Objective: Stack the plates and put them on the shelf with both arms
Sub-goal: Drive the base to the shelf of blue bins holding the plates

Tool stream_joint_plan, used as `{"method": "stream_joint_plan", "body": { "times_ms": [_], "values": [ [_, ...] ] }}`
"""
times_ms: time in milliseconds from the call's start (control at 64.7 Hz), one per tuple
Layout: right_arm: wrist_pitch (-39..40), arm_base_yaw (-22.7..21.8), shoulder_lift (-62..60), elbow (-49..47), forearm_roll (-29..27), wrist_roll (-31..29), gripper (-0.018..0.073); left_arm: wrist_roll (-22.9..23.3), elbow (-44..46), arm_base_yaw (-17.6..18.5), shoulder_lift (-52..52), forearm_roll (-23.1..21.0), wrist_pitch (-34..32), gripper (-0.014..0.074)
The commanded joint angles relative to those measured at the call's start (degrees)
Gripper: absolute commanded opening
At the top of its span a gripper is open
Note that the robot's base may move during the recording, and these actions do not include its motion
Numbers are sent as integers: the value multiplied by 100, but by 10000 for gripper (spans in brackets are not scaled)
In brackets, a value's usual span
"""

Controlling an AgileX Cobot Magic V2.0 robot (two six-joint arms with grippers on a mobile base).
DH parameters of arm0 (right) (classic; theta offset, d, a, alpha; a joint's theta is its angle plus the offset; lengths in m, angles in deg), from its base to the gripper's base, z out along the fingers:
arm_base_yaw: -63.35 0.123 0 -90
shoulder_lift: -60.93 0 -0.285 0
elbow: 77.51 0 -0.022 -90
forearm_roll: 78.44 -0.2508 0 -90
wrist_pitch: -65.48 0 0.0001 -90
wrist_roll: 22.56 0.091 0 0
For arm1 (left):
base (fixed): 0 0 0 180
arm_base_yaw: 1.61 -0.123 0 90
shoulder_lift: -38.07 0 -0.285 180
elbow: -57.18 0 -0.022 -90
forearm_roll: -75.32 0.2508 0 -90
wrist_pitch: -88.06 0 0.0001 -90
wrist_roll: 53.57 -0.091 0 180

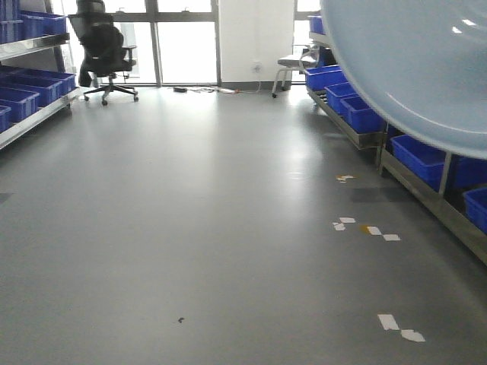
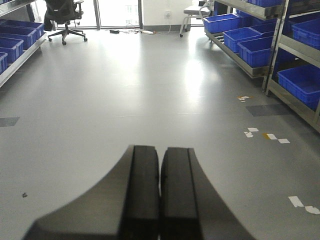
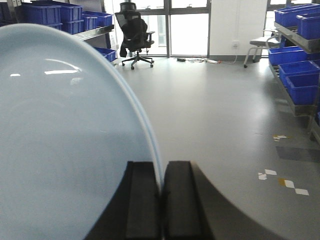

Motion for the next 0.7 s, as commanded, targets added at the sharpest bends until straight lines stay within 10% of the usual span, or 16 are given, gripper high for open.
{"method": "stream_joint_plan", "body": {
  "times_ms": [0, 680],
  "values": [
    [584, -19, 9, -189, 34, 7, 57, 54, 169, 39, 50, -18, -489, 82],
    [584, -19, 9, -189, 34, 7, 57, 54, 169, 39, 50, -18, -489, 82]
  ]
}}
